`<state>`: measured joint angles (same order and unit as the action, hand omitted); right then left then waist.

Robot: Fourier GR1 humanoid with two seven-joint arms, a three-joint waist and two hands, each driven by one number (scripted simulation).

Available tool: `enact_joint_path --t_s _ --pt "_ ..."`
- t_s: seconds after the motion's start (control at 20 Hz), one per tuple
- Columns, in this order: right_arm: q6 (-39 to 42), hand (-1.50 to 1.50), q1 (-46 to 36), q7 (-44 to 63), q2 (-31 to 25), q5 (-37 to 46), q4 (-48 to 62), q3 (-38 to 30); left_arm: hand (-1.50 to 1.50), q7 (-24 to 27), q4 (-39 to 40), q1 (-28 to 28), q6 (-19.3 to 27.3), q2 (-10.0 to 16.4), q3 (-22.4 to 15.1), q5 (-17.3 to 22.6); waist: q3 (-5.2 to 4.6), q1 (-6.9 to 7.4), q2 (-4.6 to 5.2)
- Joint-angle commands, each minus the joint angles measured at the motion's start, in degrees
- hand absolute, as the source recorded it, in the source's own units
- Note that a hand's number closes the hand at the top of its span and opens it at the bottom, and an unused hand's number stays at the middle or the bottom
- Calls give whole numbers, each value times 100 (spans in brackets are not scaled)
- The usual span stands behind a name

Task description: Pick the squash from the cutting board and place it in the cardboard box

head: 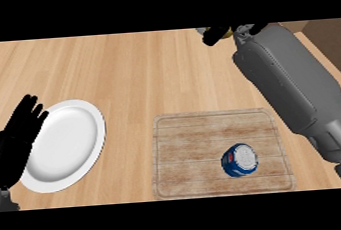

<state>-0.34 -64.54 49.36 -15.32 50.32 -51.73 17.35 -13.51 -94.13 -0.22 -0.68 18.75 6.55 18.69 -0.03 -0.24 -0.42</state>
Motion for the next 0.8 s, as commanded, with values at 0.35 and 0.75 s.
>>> enact_joint_path --t_s 0.35,0.75 --pt "388 150 -29 792 -997 553 -986 -594 0 75 50 49 -159 -40 97 -40 1 -8 15" --pt "377 150 273 87 -1267 670 -402 -994 0 223 146 86 -332 -144 154 -85 0 59 46"
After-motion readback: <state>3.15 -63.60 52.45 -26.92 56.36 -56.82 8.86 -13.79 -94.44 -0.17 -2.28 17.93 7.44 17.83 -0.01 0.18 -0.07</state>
